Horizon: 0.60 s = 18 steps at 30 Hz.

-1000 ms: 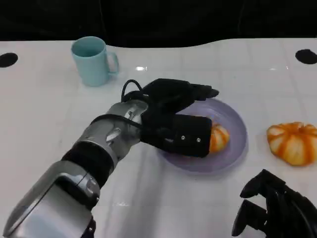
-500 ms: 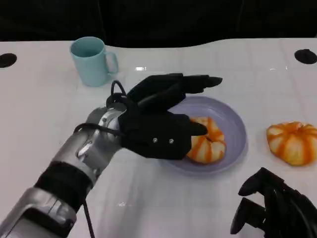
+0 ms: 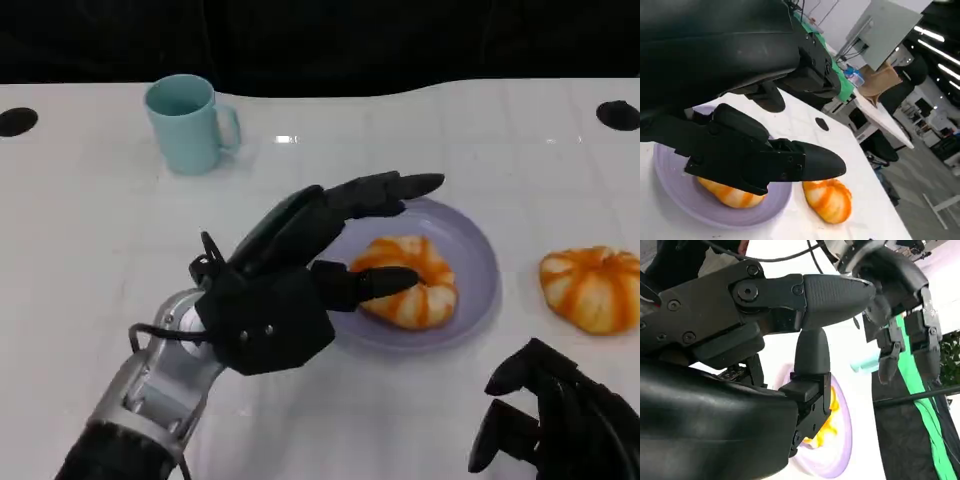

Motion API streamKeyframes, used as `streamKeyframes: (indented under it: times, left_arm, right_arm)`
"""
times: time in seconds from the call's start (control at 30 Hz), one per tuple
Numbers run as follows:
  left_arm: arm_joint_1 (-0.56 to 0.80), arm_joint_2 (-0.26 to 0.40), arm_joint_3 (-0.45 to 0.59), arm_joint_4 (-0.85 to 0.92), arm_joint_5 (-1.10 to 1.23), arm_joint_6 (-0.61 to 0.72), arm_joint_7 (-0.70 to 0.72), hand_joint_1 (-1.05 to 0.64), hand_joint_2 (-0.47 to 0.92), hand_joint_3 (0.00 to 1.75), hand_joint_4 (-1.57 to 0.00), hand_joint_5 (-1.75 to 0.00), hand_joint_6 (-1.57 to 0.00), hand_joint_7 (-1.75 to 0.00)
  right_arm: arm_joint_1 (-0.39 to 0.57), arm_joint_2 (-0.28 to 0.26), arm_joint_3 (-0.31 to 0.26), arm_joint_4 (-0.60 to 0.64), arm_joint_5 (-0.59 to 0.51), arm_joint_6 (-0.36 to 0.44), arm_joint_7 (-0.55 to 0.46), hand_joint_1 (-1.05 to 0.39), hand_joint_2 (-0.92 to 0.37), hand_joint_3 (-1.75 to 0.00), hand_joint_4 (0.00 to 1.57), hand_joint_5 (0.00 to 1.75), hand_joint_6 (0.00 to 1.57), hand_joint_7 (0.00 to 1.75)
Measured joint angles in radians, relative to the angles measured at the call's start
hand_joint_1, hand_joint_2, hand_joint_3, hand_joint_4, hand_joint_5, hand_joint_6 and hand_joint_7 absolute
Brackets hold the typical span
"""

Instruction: Grasp the bread from the table and place it into the plate.

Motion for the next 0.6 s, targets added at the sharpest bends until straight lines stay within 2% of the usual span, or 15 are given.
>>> streamKeyframes:
  times: [0.17, 0.2, 0.27, 0.33, 0.4, 0.47, 0.6]
  left_arm:
    - [0.141, -0.060, 0.051, -0.059, -0.205, -0.034, -0.051, -0.59, 0.92, 0.33, -0.52, -1.14, -0.76, -0.26]
    - [0.168, -0.071, 0.059, -0.064, -0.230, -0.037, -0.056, -0.64, 0.92, 0.38, -0.58, -1.37, -0.79, -0.55]
    - [0.214, -0.092, 0.079, -0.091, -0.278, -0.037, -0.057, -0.66, 0.92, 0.37, -0.64, -1.49, -0.75, -0.87]
    - [0.257, -0.114, 0.104, -0.145, -0.334, -0.031, -0.057, -0.66, 0.92, 0.38, -0.67, -1.60, -0.72, -1.10]
    - [0.292, -0.126, 0.115, -0.200, -0.387, -0.010, -0.064, -0.65, 0.92, 0.38, -0.69, -1.64, -0.71, -1.21]
    - [0.328, -0.128, 0.121, -0.253, -0.453, 0.045, -0.093, -0.65, 0.92, 0.38, -0.70, -1.65, -0.71, -1.24]
    - [0.401, -0.133, 0.136, -0.340, -0.574, 0.162, -0.134, -0.65, 0.92, 0.37, -0.74, -1.74, -0.63, -1.46]
  right_arm:
    - [0.001, -0.001, -0.004, 0.001, 0.001, 0.000, 0.001, -0.54, -0.92, -0.42, 0.61, 1.75, 0.39, 1.65]
    - [0.001, -0.001, -0.004, 0.001, 0.001, 0.000, 0.001, -0.53, -0.92, -0.43, 0.61, 1.75, 0.39, 1.65]
    - [-0.001, -0.001, -0.004, 0.002, 0.001, 0.000, 0.002, -0.53, -0.92, -0.43, 0.61, 1.75, 0.39, 1.65]
    - [-0.002, -0.002, -0.005, 0.003, 0.001, 0.000, 0.006, -0.53, -0.92, -0.44, 0.60, 1.75, 0.39, 1.64]
    - [-0.003, -0.003, -0.004, 0.003, 0.001, 0.000, 0.009, -0.53, -0.92, -0.44, 0.60, 1.75, 0.39, 1.64]
    - [-0.003, -0.003, -0.005, 0.003, 0.001, 0.002, 0.009, -0.53, -0.92, -0.44, 0.60, 1.75, 0.39, 1.64]
    - [-0.003, -0.004, -0.005, 0.003, 0.001, 0.011, 0.009, -0.52, -0.92, -0.44, 0.60, 1.75, 0.39, 1.65]
